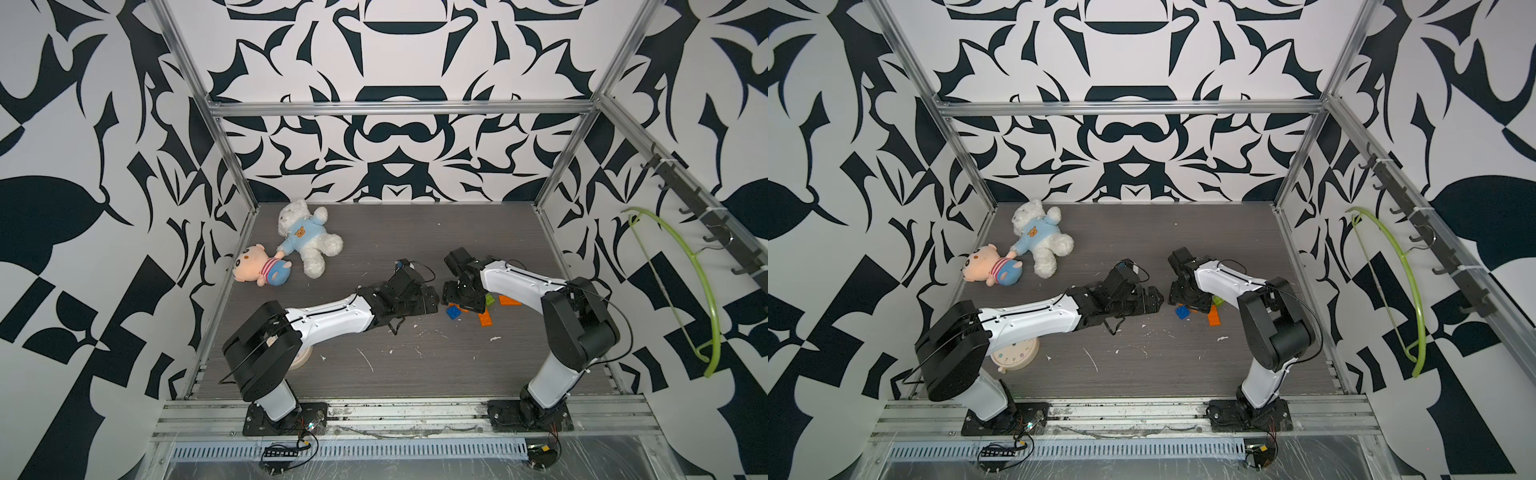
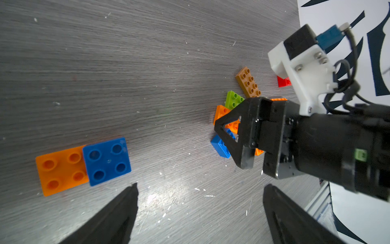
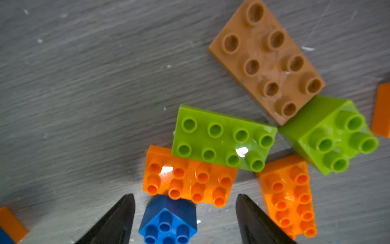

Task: Assemble the number 5 with lego
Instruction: Pick up the lego brick from the center of the board.

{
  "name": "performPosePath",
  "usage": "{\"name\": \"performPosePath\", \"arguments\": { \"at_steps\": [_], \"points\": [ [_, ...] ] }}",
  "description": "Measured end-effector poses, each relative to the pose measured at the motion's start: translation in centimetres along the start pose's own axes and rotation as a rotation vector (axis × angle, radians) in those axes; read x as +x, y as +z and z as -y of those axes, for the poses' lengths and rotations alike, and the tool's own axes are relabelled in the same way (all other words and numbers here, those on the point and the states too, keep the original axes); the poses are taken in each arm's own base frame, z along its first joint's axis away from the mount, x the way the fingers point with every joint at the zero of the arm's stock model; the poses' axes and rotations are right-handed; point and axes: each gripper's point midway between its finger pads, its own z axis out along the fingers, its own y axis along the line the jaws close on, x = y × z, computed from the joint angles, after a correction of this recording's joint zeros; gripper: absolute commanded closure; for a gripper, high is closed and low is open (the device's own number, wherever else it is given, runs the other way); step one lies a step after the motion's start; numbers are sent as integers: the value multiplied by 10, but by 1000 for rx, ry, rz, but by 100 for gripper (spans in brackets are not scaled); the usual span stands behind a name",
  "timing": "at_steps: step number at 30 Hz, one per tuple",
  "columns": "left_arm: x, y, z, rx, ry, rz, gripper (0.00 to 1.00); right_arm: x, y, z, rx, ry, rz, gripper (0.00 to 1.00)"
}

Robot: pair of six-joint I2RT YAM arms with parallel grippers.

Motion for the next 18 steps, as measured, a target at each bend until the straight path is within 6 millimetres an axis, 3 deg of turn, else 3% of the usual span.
{"name": "performPosePath", "arguments": {
  "at_steps": [14,18],
  "points": [
    [2,2,-1,-4,0,-5,1,-6,12,1,15,-3,-18,20],
    [2,2,-2,-5,0,-6,1,-6,14,-1,6,-3,-23,24]
  ]
}}
